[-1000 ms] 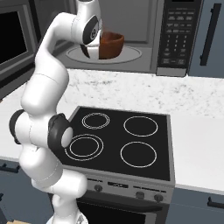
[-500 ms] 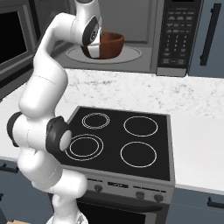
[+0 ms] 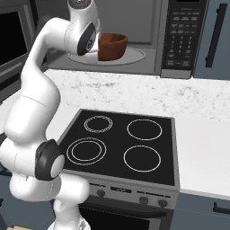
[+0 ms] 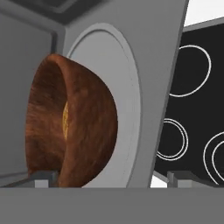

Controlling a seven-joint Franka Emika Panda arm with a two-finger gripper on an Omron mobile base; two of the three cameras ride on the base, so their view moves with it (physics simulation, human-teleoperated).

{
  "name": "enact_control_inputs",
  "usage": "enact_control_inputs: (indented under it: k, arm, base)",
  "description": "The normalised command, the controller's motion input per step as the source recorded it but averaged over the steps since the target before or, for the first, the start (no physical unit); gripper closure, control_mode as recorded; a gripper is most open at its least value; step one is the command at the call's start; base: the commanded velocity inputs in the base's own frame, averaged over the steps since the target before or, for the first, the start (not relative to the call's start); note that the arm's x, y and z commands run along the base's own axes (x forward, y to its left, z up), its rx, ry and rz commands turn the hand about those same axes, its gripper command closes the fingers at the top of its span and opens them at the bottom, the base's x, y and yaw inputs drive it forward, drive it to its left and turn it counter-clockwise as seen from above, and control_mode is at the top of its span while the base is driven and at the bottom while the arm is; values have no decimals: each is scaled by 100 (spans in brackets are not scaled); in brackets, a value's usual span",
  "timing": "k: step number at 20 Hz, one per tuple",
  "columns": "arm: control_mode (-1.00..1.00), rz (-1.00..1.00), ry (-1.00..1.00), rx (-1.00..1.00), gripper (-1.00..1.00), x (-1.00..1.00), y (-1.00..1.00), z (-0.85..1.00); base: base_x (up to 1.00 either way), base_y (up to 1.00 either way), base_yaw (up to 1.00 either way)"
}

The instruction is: Open the microwave, place the bowl with waffle inside the microwave, then close the microwave door and turn it on.

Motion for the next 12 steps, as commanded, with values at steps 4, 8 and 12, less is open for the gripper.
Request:
enact_control_inputs:
  k: [4,8,12]
  arm:
    - [-100,3,-10,0,-100,-68,-3,55]
    - [-100,5,-2,-1,-100,-81,-21,14]
    - [-100,11,-5,-11,-100,-89,-26,-2]
  base:
    - [0,0,0]
    - [0,0,0]
    - [0,0,0]
